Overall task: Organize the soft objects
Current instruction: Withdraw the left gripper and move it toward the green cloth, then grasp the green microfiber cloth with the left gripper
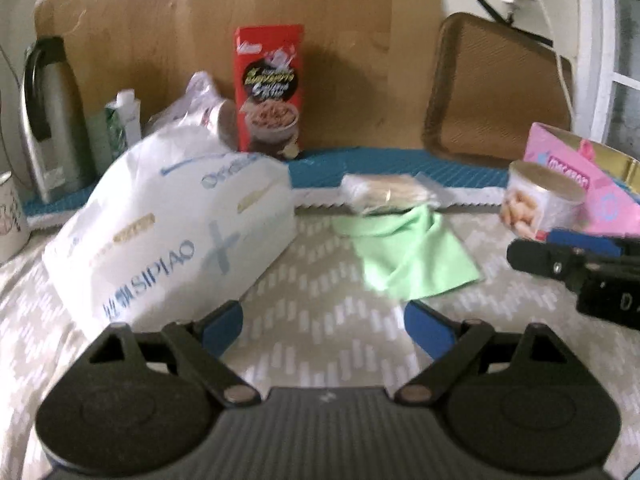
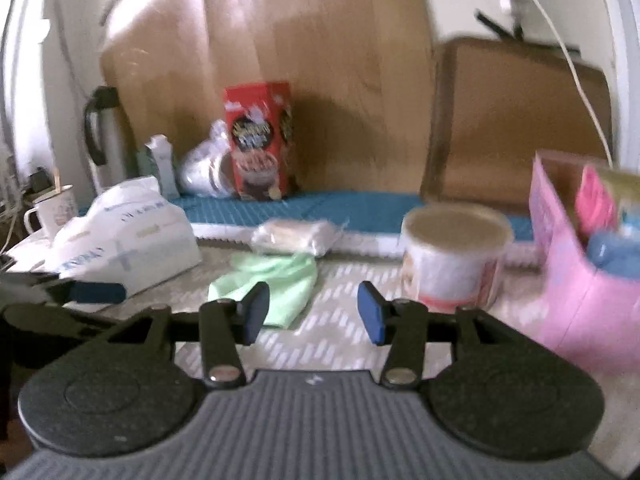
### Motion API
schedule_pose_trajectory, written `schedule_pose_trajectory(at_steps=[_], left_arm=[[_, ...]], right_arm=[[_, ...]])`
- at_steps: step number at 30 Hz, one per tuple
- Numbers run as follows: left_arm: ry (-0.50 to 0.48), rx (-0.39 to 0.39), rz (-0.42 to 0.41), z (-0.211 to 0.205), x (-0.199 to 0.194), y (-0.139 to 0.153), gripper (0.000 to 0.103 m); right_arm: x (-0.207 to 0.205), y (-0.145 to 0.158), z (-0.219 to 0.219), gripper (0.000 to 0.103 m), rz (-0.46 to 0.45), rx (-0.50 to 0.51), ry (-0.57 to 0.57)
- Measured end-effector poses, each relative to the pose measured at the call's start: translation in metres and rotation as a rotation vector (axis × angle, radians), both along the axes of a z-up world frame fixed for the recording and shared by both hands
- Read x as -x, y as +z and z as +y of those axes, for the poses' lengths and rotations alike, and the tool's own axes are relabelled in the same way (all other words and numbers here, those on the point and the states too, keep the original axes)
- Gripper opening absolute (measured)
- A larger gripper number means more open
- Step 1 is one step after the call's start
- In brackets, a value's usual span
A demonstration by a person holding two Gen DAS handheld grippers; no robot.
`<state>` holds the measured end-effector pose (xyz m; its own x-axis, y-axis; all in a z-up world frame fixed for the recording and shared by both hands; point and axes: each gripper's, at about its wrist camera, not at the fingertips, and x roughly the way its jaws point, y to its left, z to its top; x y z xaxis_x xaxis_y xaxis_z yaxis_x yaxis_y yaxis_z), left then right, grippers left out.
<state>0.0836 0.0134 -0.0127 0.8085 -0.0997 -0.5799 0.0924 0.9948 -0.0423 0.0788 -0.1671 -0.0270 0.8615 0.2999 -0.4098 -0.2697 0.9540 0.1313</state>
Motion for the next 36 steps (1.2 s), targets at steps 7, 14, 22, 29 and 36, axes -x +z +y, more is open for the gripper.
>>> schedule_pose_trajectory(at_steps=[7,14,22,29,36], left_arm=[[0.0,0.012,0.025,-0.001,-0.008,-0.004,0.092],[0.008,-0.001,0.012,-0.001,-0.004,-0.006,0.092],[0.0,-0.026,-0.009,-0.003,-0.001,-0.005,0.094],[-0.072,-0.024,-0.117,-0.004,0.016,0.0,0.1],[-0.13,-0.034,-0.152,-0.009,0.02,0.003,0.102]], right_arm=[[0.009,-0.01,-0.012,0.058,0.025,-0.059,-0.092],[0.007,-0.012,-0.017,0.058,0.032,-0.101,-0.09],[0.011,-0.013,-0.022,0.06,0.019,-0.142,-0.087],[0.017,-0.011,-0.017,0.066,-0.016,-0.114,-0.06],[0.018,-0.01,-0.02,0.068,-0.001,-0.118,-0.053]])
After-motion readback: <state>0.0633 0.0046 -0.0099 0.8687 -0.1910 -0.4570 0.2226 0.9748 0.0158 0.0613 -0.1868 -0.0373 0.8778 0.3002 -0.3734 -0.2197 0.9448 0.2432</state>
